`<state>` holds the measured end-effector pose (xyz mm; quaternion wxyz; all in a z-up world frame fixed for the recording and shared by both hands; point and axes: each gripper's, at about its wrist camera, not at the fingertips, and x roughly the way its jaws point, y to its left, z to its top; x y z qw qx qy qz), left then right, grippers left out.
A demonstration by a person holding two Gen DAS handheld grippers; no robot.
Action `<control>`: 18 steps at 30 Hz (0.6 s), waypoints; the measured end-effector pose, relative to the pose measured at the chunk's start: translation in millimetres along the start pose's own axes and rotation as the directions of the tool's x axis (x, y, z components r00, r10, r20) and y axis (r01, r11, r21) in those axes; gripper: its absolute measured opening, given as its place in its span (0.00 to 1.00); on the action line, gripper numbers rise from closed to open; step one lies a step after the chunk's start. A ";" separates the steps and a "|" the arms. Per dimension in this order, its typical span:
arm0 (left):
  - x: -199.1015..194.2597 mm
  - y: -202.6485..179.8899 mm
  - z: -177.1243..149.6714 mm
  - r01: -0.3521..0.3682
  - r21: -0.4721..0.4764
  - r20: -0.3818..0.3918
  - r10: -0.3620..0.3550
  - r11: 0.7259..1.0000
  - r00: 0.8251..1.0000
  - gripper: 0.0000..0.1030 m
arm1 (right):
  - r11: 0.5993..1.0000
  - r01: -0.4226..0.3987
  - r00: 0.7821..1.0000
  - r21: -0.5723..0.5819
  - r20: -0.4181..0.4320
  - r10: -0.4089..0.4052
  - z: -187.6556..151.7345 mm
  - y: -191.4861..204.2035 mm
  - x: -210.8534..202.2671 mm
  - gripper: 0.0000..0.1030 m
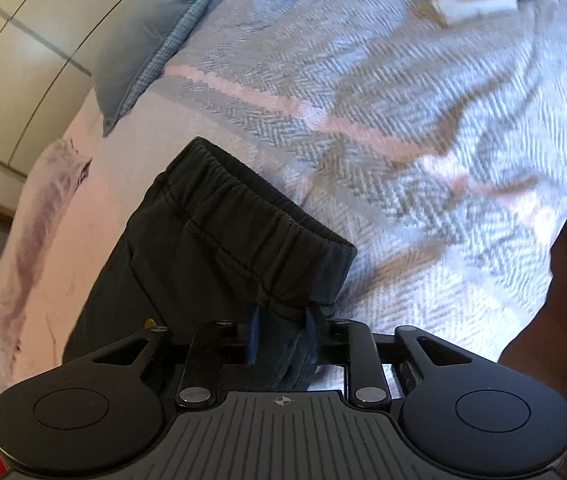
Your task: Fold clothes
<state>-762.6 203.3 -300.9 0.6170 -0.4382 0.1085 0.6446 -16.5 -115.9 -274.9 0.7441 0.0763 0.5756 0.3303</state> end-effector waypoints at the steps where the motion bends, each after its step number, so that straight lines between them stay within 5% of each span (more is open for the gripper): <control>1: -7.0 -5.5 -0.5 0.013 0.070 0.025 -0.015 0.997 1.000 0.03 | 1.000 0.001 1.000 -0.013 0.010 -0.001 0.7 1.6 -3.6 0.18; 10: 10.7 -12.7 -31.1 -0.105 0.313 0.001 0.111 0.944 0.994 0.08 | 0.992 0.110 0.994 -0.066 0.013 -0.109 -10.2 8.1 14.3 0.19; 15: -4.6 -17.2 -28.2 -0.219 0.333 0.017 0.227 0.917 0.974 0.18 | 0.974 0.182 0.983 -0.131 0.041 -0.178 -9.9 19.5 -3.0 0.50; 18: -25.9 -30.8 -25.6 -0.290 0.325 0.041 0.294 0.900 0.955 0.12 | 0.940 0.251 0.966 -0.230 0.127 -0.226 -16.1 36.9 -17.7 0.51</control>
